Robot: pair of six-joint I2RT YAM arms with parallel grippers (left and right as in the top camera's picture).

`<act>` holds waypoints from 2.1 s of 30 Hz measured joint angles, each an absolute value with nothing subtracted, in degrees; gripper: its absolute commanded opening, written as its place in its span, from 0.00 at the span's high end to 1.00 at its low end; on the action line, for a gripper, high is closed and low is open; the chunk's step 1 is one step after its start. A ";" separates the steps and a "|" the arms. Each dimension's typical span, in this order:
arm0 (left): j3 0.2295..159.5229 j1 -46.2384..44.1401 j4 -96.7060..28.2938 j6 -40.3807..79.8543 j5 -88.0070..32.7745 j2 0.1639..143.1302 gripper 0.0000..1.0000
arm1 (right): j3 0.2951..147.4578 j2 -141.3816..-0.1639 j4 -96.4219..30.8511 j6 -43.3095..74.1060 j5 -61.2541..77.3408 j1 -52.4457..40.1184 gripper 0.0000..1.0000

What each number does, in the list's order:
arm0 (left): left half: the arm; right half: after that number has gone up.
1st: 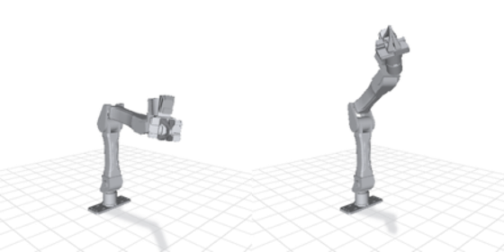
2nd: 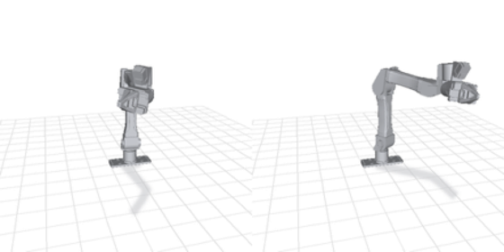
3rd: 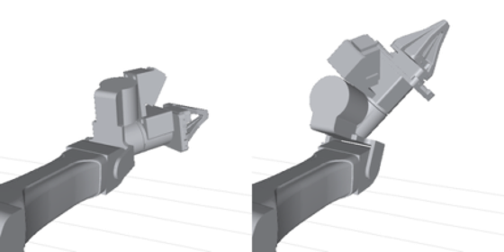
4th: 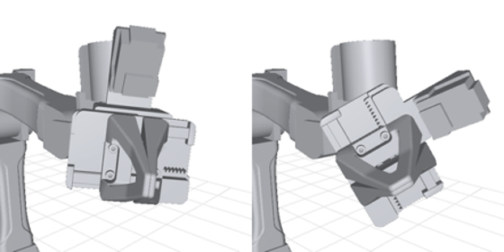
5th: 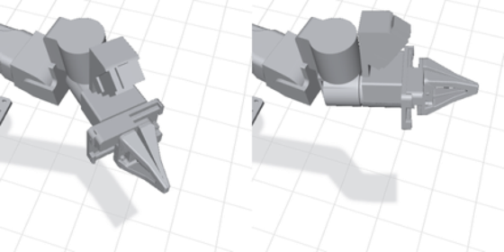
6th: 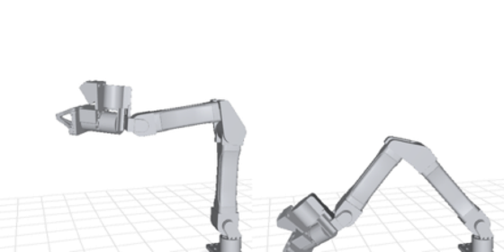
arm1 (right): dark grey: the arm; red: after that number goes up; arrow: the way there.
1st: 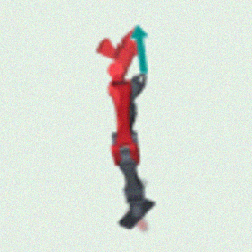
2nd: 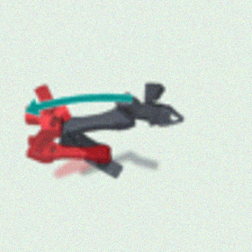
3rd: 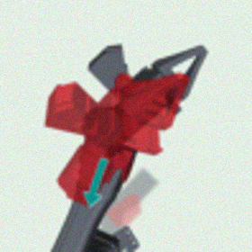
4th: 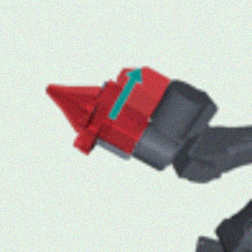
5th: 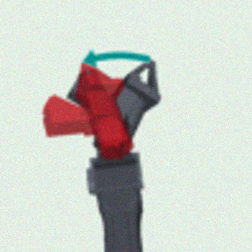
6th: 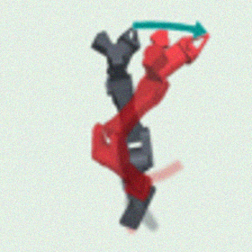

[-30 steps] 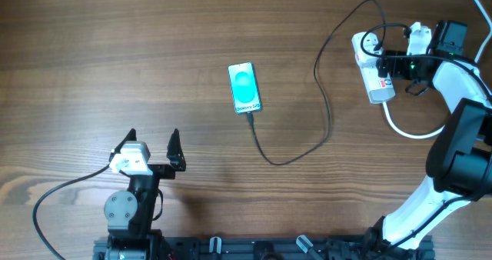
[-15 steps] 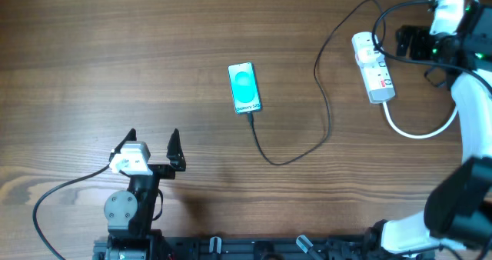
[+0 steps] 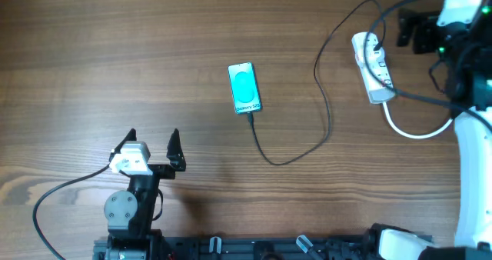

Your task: Plug charger to phone and switch on socket

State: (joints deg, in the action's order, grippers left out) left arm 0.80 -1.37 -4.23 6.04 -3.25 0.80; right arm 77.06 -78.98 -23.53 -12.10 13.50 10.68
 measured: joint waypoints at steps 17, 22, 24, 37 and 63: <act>0.80 -1.37 -4.23 6.04 -3.25 0.80 0.00 | 77.06 -76.47 -23.53 -12.10 13.54 -17.30 0.00; 0.80 -1.37 -4.23 6.04 -3.25 0.80 0.00 | 77.06 -75.11 -23.73 -12.10 13.52 -17.39 0.00; 0.80 -1.37 -4.23 6.04 -3.25 0.80 0.00 | 77.06 -73.23 -23.70 -12.10 13.52 -17.39 0.00; 0.80 -1.37 -4.23 6.04 -3.25 0.78 0.00 | 67.83 -65.23 -23.92 -19.07 10.87 -17.39 0.00; 0.80 -1.32 -4.23 6.04 -3.25 0.80 0.00 | 19.00 -56.86 5.89 -11.57 15.11 -17.39 0.00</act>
State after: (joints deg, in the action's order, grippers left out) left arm 0.80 -1.32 -4.23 6.04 -3.25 0.80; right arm 19.00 -56.86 5.89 -11.57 15.11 -17.39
